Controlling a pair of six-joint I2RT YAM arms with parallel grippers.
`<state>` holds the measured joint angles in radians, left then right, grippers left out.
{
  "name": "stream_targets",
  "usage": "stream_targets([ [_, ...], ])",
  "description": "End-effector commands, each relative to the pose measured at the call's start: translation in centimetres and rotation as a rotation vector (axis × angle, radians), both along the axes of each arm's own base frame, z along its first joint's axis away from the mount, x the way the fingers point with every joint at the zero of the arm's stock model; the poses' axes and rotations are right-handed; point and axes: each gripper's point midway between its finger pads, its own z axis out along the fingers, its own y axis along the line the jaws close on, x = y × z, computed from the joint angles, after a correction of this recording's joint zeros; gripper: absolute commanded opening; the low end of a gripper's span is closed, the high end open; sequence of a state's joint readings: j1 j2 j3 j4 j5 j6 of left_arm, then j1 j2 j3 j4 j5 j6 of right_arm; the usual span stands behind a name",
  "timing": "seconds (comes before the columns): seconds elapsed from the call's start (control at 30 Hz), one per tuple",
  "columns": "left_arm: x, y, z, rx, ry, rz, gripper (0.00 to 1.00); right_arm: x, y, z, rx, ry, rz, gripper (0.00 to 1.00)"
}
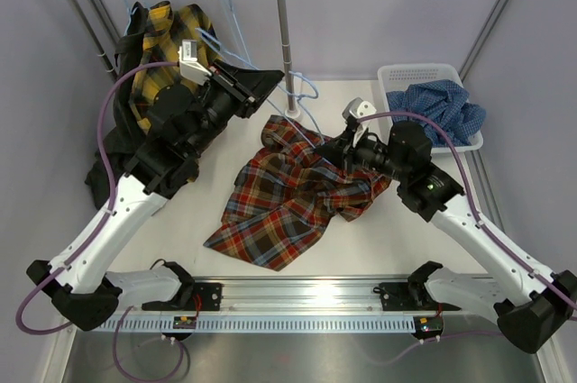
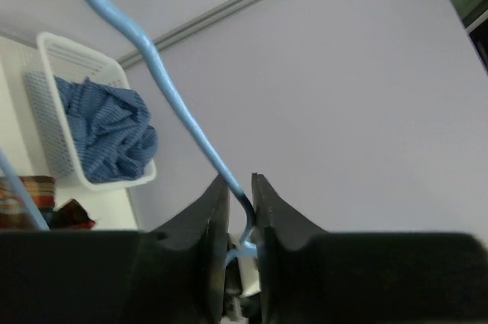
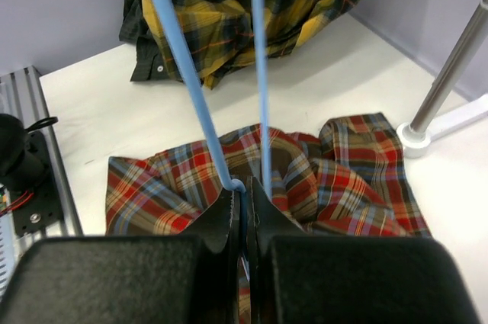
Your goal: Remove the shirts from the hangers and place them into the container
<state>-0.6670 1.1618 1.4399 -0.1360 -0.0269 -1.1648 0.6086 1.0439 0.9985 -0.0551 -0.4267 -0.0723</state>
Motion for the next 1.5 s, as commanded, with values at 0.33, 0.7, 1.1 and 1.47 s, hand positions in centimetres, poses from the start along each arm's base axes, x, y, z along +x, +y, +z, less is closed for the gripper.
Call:
stream_targets([
  [0.33,0.9,4.0,-3.9,0.270,-0.086,0.149,0.99,-2.9,-4.4,-0.6,-0.134,0.144,-0.113,0.00],
  [0.7,-1.7,16.1,-10.3,0.900,-0.161,0.503,0.99,-1.4,-6.7,2.7,-0.155,0.218,-0.300,0.00],
  [1.1,-2.5,19.1,-14.8,1.090,-0.089,0.547,0.99,6.4,-3.8,5.7,-0.295,0.367,-0.441,0.00],
  [1.47,-3.0,19.0,-15.6,1.084,-0.080,0.526,0.99,5.4,-3.8,2.5,-0.286,0.380,-0.415,0.00],
])
